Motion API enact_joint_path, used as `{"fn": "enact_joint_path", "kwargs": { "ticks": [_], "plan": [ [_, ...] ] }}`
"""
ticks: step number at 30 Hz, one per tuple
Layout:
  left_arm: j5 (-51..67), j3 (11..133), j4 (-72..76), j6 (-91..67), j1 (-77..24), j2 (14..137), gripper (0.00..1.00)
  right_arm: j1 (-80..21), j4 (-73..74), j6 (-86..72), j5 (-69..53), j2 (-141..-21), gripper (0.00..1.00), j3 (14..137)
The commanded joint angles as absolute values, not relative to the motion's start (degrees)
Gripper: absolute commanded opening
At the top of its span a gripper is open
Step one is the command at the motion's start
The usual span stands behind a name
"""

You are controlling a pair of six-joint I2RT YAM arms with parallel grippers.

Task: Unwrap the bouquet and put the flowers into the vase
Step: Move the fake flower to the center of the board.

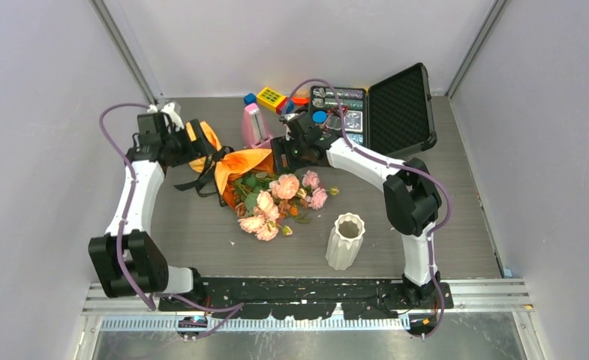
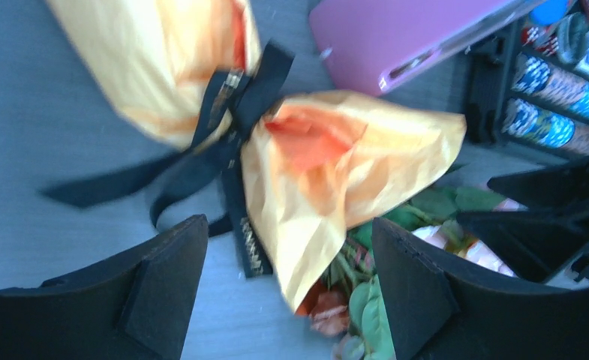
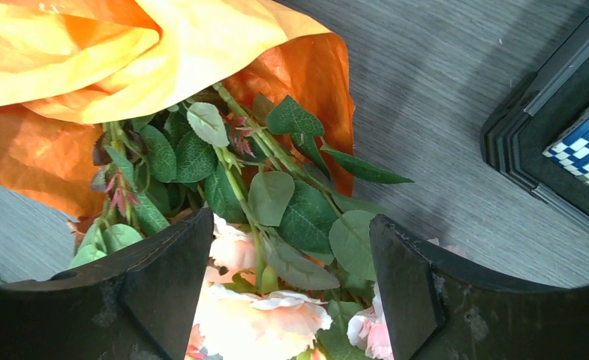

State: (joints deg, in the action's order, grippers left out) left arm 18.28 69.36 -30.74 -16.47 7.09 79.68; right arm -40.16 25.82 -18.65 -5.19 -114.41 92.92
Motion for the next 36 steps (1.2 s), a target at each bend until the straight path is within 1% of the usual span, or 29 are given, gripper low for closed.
{"fn": "enact_joint_path", "kwargs": {
  "ticks": [1,3,5,9,12,16,22,30,36],
  "plan": [
    [18.1,60.1,-32.1,-19.9,10.8,72.4,0.82,-40.4,26.4,-16.8,-5.7,-116.1,0.81,92.5],
    [19.7,53.3,-28.3,-23.1,12.2,67.6,0.83,-40.5,26.9,-17.4,-5.9,-116.7,0.81,92.0],
    [19.5,49.5,-25.9,-25.2,12.6,63.6,0.84,-40.5,26.9,-18.2,-7.1,-116.7,0.79,91.0],
    [16.4,43.5,-23.2,-27.8,12.7,61.3,0.84,-40.9,26.4,-20.3,-9.9,-116.0,0.70,89.2],
    [14.7,38.7,-19.1,-30.9,13.4,60.9,0.81,-41.4,25.4,-22.0,-12.0,-115.2,0.67,86.8],
    [12.8,33.5,-13.2,-35.0,14.5,59.9,0.75,-42.5,23.9,-24.0,-14.6,-112.9,0.67,83.3],
    [11.7,32.1,-10.0,-35.7,15.7,62.0,0.71,-43.9,21.6,-26.9,-16.9,-110.3,0.66,80.5],
    [11.6,32.5,-3.0,-37.3,16.3,70.2,0.63,-44.0,20.7,-27.4,-15.0,-106.8,0.68,78.3],
    [7.6,32.4,-0.8,-38.9,16.3,74.2,0.61,-44.1,19.3,-28.3,-14.1,-104.2,0.69,76.3]
  ]
}}
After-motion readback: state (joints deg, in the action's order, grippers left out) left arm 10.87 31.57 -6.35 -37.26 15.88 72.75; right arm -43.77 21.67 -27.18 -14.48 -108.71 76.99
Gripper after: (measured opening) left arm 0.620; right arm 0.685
